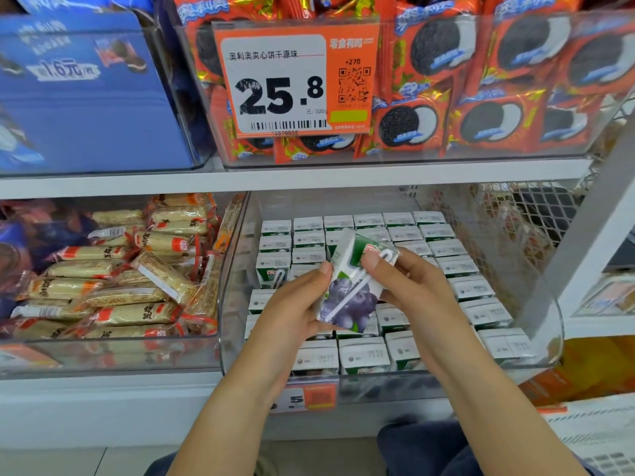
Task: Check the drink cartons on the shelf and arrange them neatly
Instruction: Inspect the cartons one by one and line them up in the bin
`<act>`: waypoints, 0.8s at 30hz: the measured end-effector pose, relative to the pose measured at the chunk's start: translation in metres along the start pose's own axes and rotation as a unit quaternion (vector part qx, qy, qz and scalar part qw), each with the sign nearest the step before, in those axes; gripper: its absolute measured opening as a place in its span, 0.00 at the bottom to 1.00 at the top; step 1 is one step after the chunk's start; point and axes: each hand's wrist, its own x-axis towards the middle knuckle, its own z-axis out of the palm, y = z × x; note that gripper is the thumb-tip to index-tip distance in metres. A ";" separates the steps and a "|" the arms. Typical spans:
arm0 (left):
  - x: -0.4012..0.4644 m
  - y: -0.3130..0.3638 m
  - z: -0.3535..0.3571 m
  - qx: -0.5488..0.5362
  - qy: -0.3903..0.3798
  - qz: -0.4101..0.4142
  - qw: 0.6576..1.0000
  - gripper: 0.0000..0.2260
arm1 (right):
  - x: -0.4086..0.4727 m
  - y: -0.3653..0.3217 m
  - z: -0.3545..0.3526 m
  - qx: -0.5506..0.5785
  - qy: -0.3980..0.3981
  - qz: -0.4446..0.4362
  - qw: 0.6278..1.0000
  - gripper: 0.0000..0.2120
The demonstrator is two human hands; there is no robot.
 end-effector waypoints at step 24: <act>-0.009 0.000 0.007 0.123 -0.031 0.109 0.986 0.25 | 0.006 0.000 -0.011 0.061 0.027 0.101 0.993 0.25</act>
